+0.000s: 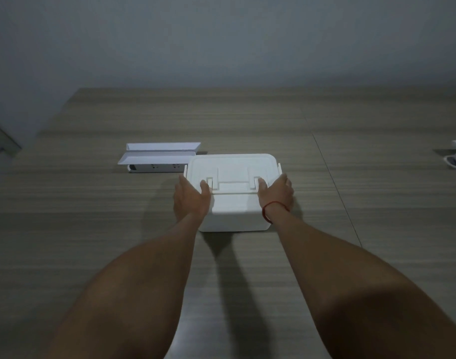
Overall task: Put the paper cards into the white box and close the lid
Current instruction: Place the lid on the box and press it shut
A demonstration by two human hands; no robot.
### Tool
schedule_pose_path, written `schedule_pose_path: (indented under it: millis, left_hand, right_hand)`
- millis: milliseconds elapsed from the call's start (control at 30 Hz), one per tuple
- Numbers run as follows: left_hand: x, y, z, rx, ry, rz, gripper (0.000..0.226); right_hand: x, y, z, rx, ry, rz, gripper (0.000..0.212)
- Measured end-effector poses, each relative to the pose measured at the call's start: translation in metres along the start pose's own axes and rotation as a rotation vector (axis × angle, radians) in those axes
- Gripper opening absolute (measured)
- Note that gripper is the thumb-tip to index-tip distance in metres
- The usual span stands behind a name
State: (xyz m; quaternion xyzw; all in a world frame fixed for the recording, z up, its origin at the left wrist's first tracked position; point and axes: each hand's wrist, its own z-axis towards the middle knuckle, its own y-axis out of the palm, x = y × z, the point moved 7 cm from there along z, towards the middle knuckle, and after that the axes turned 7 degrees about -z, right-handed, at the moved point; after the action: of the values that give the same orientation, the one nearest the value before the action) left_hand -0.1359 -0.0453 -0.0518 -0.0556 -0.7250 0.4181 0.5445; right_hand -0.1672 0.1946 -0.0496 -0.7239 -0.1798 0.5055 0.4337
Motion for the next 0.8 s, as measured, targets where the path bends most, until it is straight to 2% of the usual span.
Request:
schedule_pose_path:
  millis: [300, 467, 600, 800]
  left_hand:
    - [0.015, 0.016, 0.032, 0.02, 0.023, 0.009, 0.065]
    - [0.018, 0.015, 0.028, -0.052, 0.028, 0.076, 0.073]
    - [0.022, 0.008, 0.005, -0.108, 0.082, 0.06, 0.074]
    - [-0.009, 0.002, -0.056, -0.16, 0.16, 0.033, 0.073]
  right_hand:
    - [-0.019, 0.005, 0.035, 0.008, -0.03, -0.026, 0.066]
    - [-0.017, 0.005, 0.031, -0.026, -0.033, -0.01, 0.067]
    - [-0.011, -0.003, 0.011, -0.08, -0.021, 0.02, 0.068]
    - [0.016, -0.003, -0.045, -0.116, -0.122, -0.007, 0.072]
